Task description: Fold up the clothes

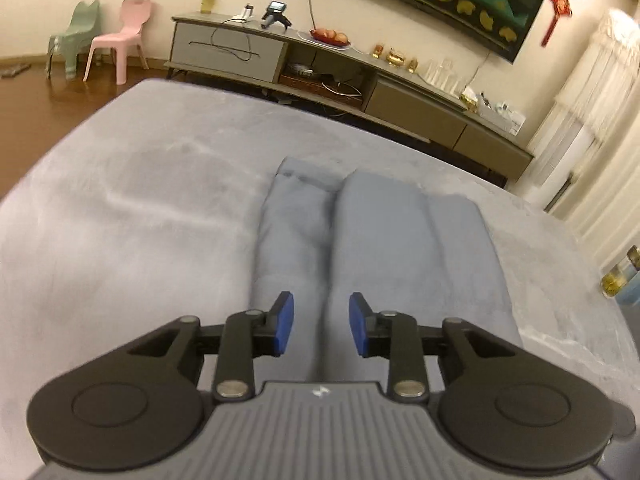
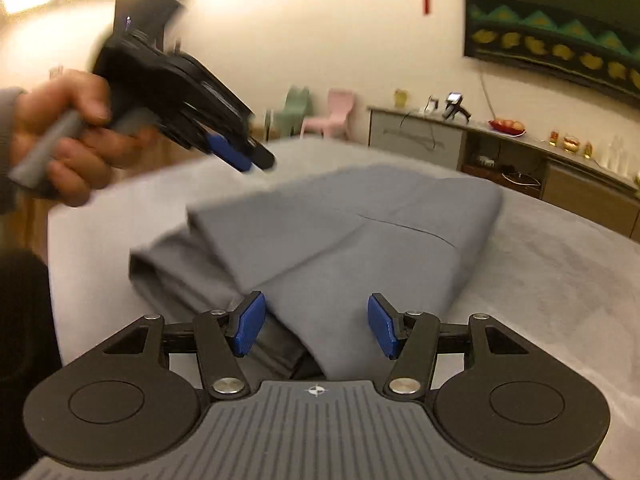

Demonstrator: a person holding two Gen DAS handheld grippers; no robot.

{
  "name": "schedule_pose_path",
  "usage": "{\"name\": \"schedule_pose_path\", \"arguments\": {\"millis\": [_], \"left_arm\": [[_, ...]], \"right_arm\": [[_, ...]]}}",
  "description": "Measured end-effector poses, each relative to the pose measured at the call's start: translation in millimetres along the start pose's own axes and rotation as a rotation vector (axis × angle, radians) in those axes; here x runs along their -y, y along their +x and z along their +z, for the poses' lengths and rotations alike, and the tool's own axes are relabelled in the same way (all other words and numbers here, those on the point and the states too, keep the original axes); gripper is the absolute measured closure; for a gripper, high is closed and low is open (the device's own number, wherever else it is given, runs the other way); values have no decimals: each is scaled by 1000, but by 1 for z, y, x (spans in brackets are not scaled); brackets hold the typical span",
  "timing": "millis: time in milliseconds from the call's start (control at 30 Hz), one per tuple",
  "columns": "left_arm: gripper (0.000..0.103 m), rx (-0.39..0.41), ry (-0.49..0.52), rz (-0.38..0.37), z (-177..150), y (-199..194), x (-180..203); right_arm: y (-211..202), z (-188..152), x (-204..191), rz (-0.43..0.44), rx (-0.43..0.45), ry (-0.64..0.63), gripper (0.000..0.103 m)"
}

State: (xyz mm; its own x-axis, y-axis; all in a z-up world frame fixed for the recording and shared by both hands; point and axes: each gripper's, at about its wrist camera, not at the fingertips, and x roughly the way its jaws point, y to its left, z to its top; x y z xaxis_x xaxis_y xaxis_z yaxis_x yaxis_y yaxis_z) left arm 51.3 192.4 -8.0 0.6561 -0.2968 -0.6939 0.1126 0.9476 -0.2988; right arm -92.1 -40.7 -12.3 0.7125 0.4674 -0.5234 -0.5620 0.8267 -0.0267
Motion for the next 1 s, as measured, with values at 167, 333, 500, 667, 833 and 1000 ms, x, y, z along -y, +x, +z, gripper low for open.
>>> {"name": "schedule_pose_path", "arguments": {"millis": [167,333,500,667,833,1000], "left_arm": [[77,-6,-45,-50,-40,5,7],[84,-90,136,-240,-76,6,81],[84,80,109,-245,-58,-19,65],[86,82,67,-102,-33,17,36],[89,27,57,-24,-36,39,26],[87,75,-11,-191,-31,23,19]], "right_arm": [[19,2,22,-130,-114,-75,45],[48,1,93,-468,-225,-34,46],[-13,26,83,-530,-112,1,45],[-7,55,-9,-317,-16,-203,43],[56,29,-51,-272,-178,-293,45],[41,46,-60,-305,-174,-335,43]]}}
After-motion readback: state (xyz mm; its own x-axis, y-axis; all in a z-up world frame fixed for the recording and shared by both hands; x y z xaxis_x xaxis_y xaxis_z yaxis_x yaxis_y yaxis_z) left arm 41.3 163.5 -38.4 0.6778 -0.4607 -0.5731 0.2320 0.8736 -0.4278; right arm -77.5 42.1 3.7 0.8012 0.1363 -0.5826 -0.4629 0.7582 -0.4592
